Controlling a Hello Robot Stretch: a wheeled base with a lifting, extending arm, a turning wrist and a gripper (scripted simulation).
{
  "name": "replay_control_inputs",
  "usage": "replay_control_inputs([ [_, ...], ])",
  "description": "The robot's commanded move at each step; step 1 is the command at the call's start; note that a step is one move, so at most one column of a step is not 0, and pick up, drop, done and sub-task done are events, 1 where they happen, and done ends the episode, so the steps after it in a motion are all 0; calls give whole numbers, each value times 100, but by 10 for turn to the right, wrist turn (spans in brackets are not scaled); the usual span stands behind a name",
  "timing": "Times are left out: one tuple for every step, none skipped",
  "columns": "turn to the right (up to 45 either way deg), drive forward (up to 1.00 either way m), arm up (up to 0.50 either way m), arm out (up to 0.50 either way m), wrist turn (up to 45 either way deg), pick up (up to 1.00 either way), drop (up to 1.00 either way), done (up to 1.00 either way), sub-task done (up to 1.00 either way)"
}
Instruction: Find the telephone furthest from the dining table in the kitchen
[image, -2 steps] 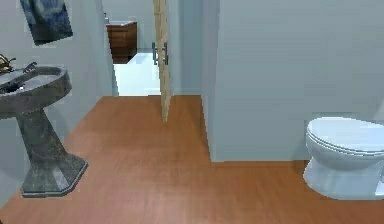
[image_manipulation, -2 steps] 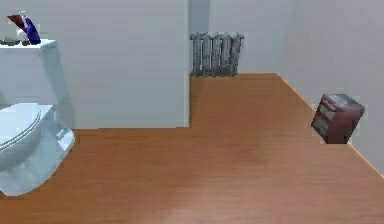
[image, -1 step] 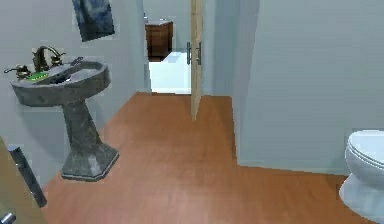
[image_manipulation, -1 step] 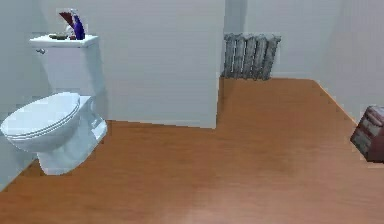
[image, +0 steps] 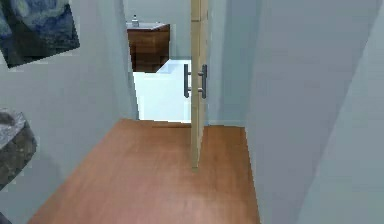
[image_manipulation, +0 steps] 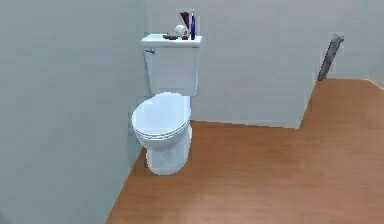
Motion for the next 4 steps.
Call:
replay_control_inputs([
  [0, 95, 0, 0, 0, 0, 0, 0, 0],
  [-360, 0, 0, 0, 0, 0, 0, 0, 0],
  [0, 45, 0, 0, 0, 0, 0, 0, 0],
  [-30, 0, 0, 0, 0, 0, 0, 0, 0],
])
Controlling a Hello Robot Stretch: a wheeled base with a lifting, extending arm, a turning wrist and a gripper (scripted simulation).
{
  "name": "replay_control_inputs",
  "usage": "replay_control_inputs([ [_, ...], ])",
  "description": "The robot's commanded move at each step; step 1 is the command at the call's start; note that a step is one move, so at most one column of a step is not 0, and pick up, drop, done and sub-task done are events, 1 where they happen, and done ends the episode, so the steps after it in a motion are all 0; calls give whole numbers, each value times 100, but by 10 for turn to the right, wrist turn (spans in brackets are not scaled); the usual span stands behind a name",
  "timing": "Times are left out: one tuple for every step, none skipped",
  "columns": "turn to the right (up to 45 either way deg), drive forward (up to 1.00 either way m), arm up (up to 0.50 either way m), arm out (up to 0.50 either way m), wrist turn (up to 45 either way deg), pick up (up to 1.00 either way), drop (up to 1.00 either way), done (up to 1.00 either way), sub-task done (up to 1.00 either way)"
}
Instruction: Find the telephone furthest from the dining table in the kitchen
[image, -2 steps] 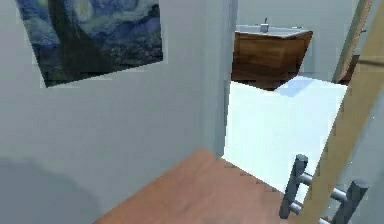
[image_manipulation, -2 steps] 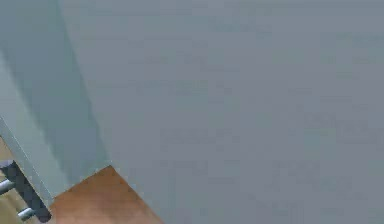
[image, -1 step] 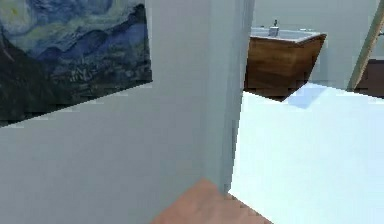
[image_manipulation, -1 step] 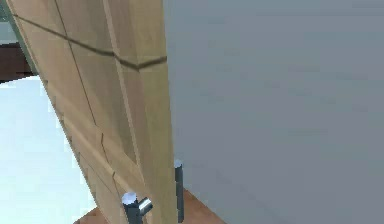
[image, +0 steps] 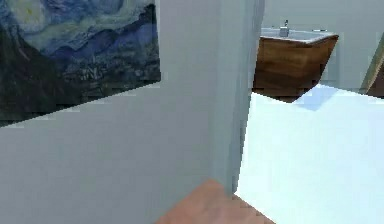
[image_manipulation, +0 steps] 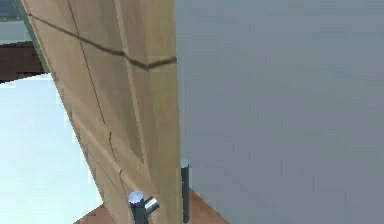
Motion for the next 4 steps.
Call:
replay_control_inputs([
  [-450, 0, 0, 0, 0, 0, 0, 0, 0],
  [-450, 0, 0, 0, 0, 0, 0, 0, 0],
  [-420, 0, 0, 0, 0, 0, 0, 0, 0],
  [0, 5, 0, 0, 0, 0, 0, 0, 0],
])
